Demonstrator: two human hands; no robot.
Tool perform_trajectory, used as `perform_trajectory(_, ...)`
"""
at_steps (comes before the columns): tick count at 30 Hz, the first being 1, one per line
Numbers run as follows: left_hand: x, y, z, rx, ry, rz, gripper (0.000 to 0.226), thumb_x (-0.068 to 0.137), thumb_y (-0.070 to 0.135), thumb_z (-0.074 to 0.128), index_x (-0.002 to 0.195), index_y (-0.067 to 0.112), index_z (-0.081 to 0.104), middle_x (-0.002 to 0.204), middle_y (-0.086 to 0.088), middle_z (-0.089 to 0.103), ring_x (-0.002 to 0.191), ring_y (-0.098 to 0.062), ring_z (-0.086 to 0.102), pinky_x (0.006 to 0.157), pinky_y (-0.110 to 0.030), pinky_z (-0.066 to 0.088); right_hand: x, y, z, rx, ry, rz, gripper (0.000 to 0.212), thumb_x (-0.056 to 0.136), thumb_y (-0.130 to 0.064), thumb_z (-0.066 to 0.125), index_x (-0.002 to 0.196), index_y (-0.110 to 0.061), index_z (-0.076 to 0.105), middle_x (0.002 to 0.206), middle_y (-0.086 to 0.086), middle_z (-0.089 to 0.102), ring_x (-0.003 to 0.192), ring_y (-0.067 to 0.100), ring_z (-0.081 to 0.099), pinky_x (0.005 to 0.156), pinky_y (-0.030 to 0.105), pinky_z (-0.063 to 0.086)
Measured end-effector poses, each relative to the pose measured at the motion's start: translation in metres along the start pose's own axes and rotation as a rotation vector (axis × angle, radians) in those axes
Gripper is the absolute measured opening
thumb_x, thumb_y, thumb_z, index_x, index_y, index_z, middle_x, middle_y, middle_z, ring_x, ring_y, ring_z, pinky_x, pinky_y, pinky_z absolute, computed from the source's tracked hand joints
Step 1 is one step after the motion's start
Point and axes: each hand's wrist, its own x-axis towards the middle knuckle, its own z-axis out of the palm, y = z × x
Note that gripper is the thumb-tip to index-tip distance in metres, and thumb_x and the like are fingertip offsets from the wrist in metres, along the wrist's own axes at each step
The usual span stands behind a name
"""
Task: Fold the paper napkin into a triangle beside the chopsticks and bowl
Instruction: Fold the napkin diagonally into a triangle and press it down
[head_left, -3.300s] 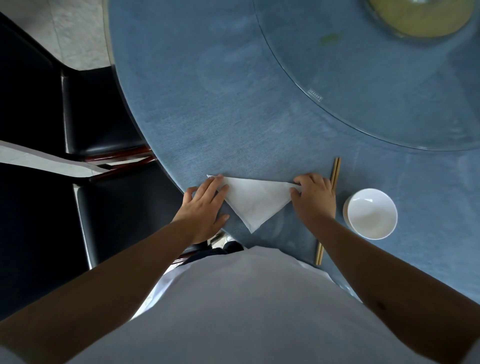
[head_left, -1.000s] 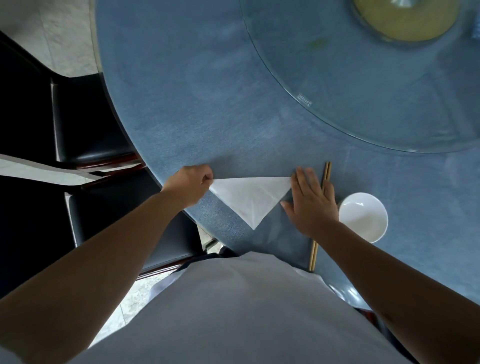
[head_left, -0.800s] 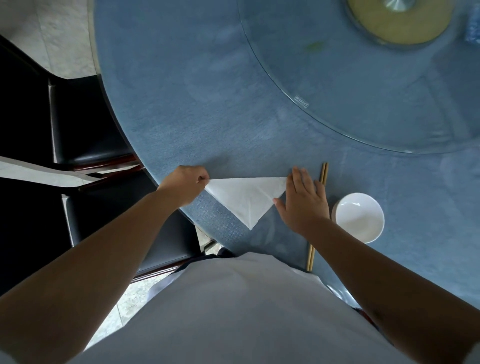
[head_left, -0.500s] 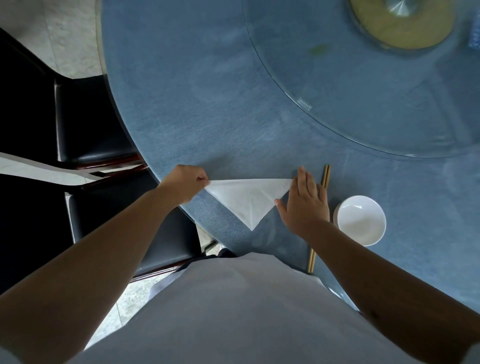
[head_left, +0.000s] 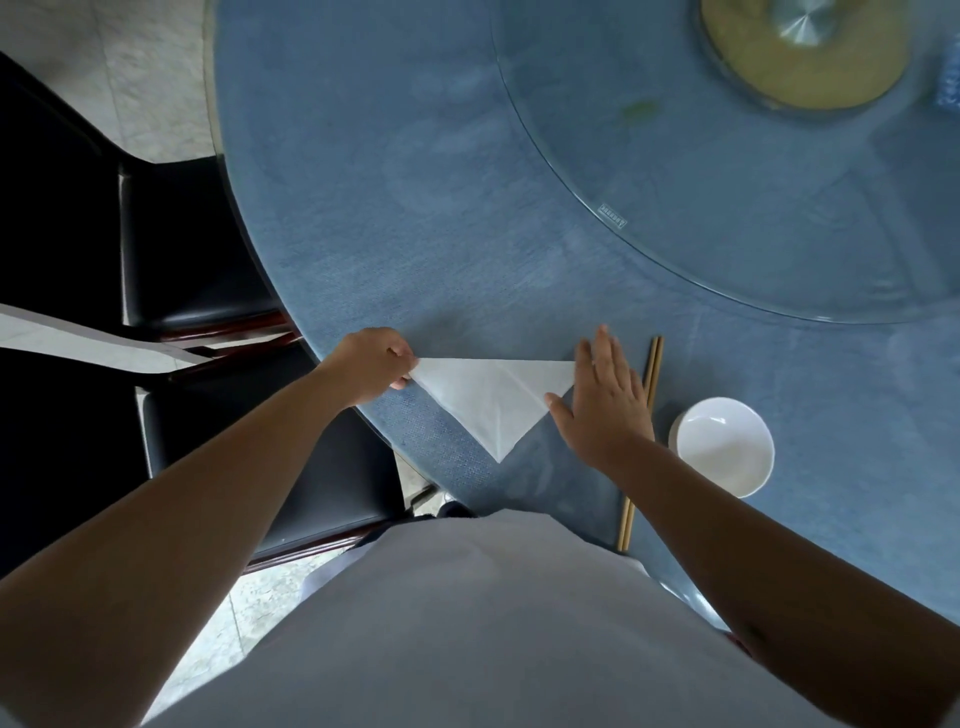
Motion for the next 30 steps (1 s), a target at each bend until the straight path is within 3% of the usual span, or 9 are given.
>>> perform_trajectory(3, -0.003, 0.001, 0.008, -0.366, -0.01, -0.126, 0.019, 0.089, 0.027, 0.067, 0.103, 0.016, 0.059, 0.092, -0.007, 0.073, 0.082, -0.016, 0.073, 0.079, -0.037, 0.059, -0.004, -0.006, 0.005, -0.084, -0.034, -0.196, 0.078, 0.091, -0.048, 0.047, 0.15, -0.008, 0.015, 0.161, 0.014, 0.002, 0.147, 0.03, 0.007, 0.116, 0.047, 0.017)
perform_trajectory(7, -0.009, 0.001, 0.016, -0.499, 0.005, -0.212, 0.024, 0.087, 0.024, 0.071, 0.105, 0.016, 0.058, 0.093, -0.009, 0.073, 0.084, -0.02, 0.071, 0.071, -0.032, 0.057, -0.016, -0.013, 0.021, -0.121, -0.07, -0.309, 0.078, 0.084, -0.047, 0.055, 0.146, -0.008, 0.03, 0.159, 0.012, 0.02, 0.144, 0.029, 0.024, 0.111, 0.048, 0.03)
perform_trajectory(11, -0.014, -0.001, 0.026, -0.49, -0.005, -0.24, 0.016, 0.086, 0.024, 0.071, 0.084, 0.013, 0.06, 0.086, -0.006, 0.072, 0.073, -0.015, 0.066, 0.061, -0.027, 0.049, -0.025, -0.013, 0.031, -0.12, -0.084, -0.304, 0.078, 0.082, -0.051, 0.052, 0.146, -0.01, 0.031, 0.158, 0.011, 0.021, 0.143, 0.027, 0.025, 0.11, 0.046, 0.03)
perform_trajectory(14, -0.015, 0.0, 0.031, -0.503, 0.041, -0.238, 0.015, 0.089, 0.022, 0.068, 0.082, 0.013, 0.058, 0.086, -0.006, 0.073, 0.072, -0.015, 0.068, 0.06, -0.025, 0.05, -0.029, -0.012, 0.032, -0.118, -0.1, -0.289, 0.076, 0.083, -0.053, 0.041, 0.146, -0.012, 0.031, 0.158, 0.009, 0.024, 0.144, 0.025, 0.024, 0.11, 0.047, 0.03)
perform_trajectory(20, -0.014, 0.003, 0.033, -0.539, 0.081, -0.21, 0.014, 0.091, 0.021, 0.063, 0.08, 0.013, 0.058, 0.089, -0.007, 0.075, 0.082, -0.018, 0.073, 0.073, -0.033, 0.058, -0.028, -0.01, 0.033, -0.133, -0.104, -0.3, 0.076, 0.085, -0.053, 0.044, 0.148, -0.015, 0.025, 0.159, 0.007, 0.021, 0.145, 0.024, 0.019, 0.111, 0.049, 0.027)
perform_trajectory(25, -0.014, 0.006, 0.031, -0.668, 0.117, -0.183, 0.011, 0.092, 0.016, 0.058, 0.081, 0.015, 0.058, 0.091, -0.007, 0.072, 0.086, -0.019, 0.072, 0.079, -0.037, 0.056, -0.02, -0.013, 0.027, -0.097, 0.01, -0.305, 0.068, 0.081, -0.053, 0.051, 0.138, -0.017, 0.041, 0.146, 0.006, 0.04, 0.131, 0.028, 0.04, 0.1, 0.047, 0.034)
perform_trajectory(27, -0.016, 0.008, 0.028, -0.748, 0.079, -0.122, 0.012, 0.092, 0.011, 0.057, 0.08, 0.014, 0.057, 0.09, -0.01, 0.07, 0.084, -0.022, 0.07, 0.082, -0.039, 0.052, -0.011, -0.014, 0.019, -0.046, 0.065, -0.258, 0.066, 0.081, -0.054, 0.053, 0.136, -0.019, 0.041, 0.139, 0.005, 0.043, 0.124, 0.028, 0.043, 0.099, 0.046, 0.034)
perform_trajectory(30, -0.022, 0.016, 0.021, -0.848, 0.004, 0.019, 0.009, 0.08, 0.011, 0.059, 0.074, 0.014, 0.055, 0.083, -0.012, 0.063, 0.077, -0.021, 0.065, 0.08, -0.034, 0.053, 0.011, -0.015, 0.003, 0.139, 0.068, -0.126, 0.067, 0.082, -0.055, 0.052, 0.138, -0.024, 0.035, 0.143, 0.001, 0.037, 0.131, 0.024, 0.033, 0.105, 0.047, 0.027)
